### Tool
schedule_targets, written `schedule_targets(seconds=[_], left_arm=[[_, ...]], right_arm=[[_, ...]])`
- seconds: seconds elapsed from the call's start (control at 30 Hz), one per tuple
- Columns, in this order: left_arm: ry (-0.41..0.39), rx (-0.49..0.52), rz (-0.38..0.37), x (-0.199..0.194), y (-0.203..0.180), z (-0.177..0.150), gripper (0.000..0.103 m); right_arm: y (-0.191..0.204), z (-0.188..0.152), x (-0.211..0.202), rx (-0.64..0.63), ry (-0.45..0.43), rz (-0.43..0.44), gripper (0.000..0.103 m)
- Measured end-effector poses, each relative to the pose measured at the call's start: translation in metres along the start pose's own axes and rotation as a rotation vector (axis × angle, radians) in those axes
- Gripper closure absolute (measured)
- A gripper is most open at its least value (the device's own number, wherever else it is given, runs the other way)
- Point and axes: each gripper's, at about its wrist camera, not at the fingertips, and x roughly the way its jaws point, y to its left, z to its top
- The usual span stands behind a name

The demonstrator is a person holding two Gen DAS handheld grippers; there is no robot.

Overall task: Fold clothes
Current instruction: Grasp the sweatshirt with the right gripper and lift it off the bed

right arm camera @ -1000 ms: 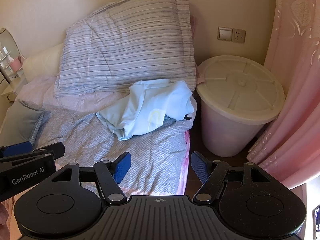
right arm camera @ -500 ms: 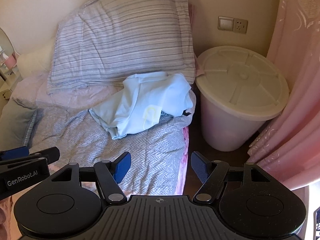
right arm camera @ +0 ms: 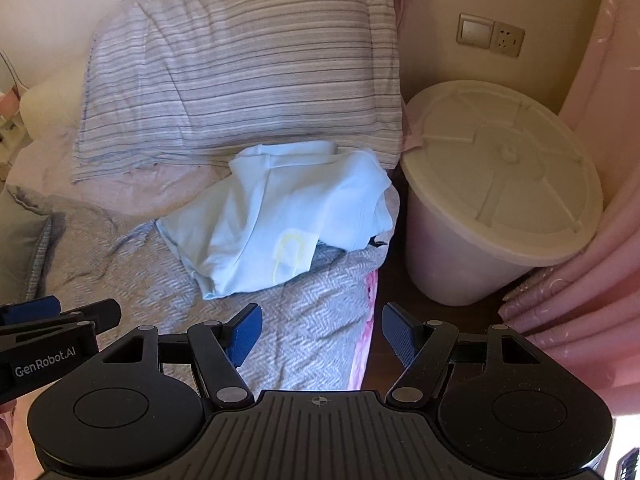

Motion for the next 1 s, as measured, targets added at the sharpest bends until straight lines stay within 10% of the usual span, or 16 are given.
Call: schedule_targets(seconds=[0.5,1.0], left_arm=[[0.104,-0.020,-0.082,0.122,-0.007,0.047,0.041],[0.212,-0.189,-0.241,0.262,0.002,0.074,0.041]], right_arm=[[-0.068,0.048,0.098,0.277,0.030,0.173,0.033],[-0.156,0.055,0.236,1.006,0.149,0.410,0.033]])
